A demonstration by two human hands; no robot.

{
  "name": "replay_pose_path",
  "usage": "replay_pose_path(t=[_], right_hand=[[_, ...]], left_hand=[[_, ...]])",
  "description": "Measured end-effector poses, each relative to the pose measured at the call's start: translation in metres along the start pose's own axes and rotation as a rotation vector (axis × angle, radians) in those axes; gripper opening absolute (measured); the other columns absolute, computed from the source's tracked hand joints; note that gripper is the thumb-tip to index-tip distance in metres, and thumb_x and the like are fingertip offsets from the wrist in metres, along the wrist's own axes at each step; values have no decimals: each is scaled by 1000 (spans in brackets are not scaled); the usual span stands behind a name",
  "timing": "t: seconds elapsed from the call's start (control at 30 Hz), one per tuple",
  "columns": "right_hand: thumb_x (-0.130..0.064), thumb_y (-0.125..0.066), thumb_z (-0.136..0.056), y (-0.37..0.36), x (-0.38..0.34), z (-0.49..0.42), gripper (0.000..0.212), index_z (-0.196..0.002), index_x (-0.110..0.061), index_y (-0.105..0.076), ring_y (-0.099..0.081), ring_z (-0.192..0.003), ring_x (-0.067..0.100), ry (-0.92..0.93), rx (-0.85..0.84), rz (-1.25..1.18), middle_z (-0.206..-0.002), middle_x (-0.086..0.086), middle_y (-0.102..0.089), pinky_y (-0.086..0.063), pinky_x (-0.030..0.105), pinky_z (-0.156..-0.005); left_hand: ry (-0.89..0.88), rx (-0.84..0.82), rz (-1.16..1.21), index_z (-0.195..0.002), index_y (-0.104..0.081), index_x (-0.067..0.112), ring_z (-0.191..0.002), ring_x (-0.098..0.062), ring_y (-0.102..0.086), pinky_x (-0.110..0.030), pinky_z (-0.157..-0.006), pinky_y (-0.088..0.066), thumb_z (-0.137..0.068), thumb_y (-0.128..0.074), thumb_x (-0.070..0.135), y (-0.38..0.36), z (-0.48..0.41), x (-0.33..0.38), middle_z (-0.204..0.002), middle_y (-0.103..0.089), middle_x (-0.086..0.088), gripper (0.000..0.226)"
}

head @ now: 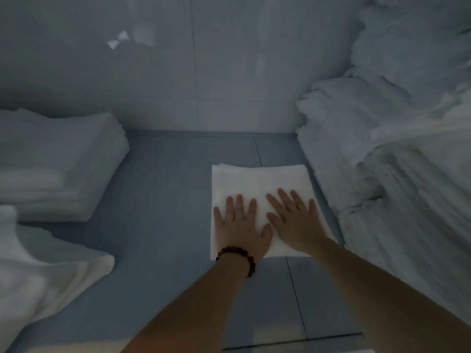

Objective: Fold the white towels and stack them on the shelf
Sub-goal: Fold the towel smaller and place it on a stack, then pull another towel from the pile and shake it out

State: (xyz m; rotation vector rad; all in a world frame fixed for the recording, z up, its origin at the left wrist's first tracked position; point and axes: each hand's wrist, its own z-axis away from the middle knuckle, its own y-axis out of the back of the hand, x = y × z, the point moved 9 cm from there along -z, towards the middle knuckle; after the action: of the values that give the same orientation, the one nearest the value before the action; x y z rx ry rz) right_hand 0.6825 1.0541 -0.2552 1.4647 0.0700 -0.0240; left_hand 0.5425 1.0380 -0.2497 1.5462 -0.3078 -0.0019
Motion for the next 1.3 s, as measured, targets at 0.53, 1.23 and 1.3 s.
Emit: replay_pose_path(t=[0.53, 1.23, 1.3], right_hand=[[-60, -9, -93, 9, 36, -66, 53, -143, -50, 8, 9, -146, 16, 3, 10, 10, -157, -15, 11, 4, 53, -115], [-37, -20, -102, 39, -15, 120, 50, -150, -24, -13, -4, -147, 18, -130, -177, -383, -159, 0, -6, -6, 43, -119], [-36, -27, -102, 61, -29, 142, 50, -149, -20, -21, -15, -145, 18, -106, -77, -479, -157, 2, -18, -10, 39, -119]], left_hand=[[12, 49, -19, -149, -1, 30, -144, -26, 10, -54, -111, 13, -84, -9, 65, -6, -74, 20, -158, 5, -3, 75], [-41, -287, 153, -148, -16, 19, -142, -22, -16, -44, -116, -13, -97, -34, 36, 51, 91, -20, -155, -18, -4, 57], [-9, -203, 218, -147, -19, 19, -141, -22, -21, -42, -116, -16, -96, -36, 37, 70, 116, -29, -154, -23, -4, 56]])
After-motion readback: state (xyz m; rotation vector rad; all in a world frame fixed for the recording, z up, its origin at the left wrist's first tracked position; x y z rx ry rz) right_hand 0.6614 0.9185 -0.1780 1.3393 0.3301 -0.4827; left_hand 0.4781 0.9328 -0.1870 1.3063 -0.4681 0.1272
